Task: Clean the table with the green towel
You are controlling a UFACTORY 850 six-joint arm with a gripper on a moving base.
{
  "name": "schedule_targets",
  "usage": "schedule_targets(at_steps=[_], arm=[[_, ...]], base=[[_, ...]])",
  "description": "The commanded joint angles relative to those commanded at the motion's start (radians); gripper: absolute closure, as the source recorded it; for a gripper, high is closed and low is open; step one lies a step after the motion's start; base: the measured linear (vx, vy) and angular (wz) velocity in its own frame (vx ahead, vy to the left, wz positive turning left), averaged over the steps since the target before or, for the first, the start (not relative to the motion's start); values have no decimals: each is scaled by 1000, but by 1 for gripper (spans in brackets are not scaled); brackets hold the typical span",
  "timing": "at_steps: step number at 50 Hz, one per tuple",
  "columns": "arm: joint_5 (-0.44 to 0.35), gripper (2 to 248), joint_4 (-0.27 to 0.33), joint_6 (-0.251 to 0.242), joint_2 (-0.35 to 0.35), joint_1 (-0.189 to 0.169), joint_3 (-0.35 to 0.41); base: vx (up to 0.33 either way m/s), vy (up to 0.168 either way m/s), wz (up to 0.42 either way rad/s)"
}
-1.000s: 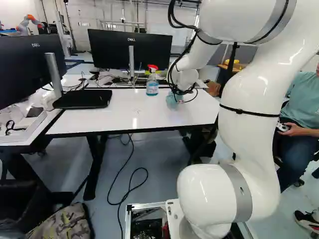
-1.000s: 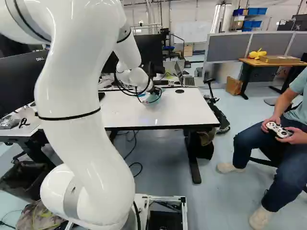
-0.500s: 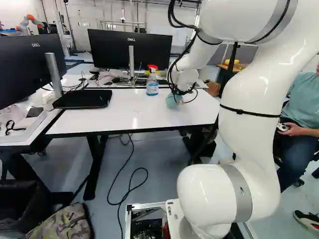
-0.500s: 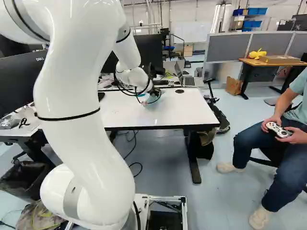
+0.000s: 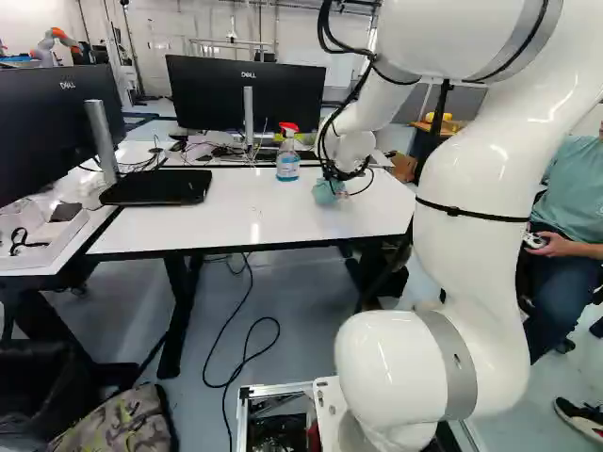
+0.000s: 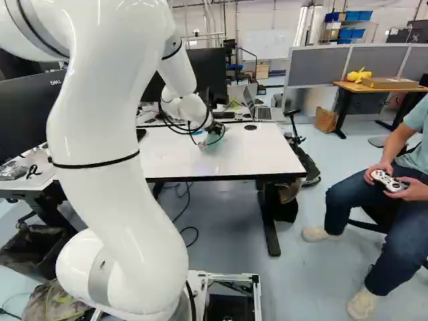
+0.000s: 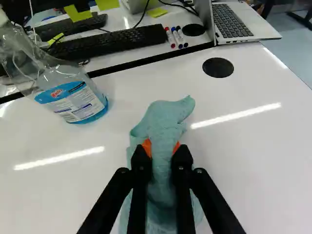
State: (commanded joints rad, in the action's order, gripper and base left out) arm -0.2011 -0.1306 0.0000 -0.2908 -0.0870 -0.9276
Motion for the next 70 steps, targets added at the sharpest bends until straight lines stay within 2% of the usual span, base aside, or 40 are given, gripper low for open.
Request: schedule_targets(at_steps=[17, 31, 46, 70], arm=[[51, 193, 24, 0, 0, 0, 0], [56, 193, 77, 0, 0, 0, 0], [95, 193, 125, 0, 0, 0, 0], [160, 193, 157, 0, 0, 0, 0]], base=[[0, 0, 0], [0, 0, 0], [0, 0, 0], [0, 0, 0]])
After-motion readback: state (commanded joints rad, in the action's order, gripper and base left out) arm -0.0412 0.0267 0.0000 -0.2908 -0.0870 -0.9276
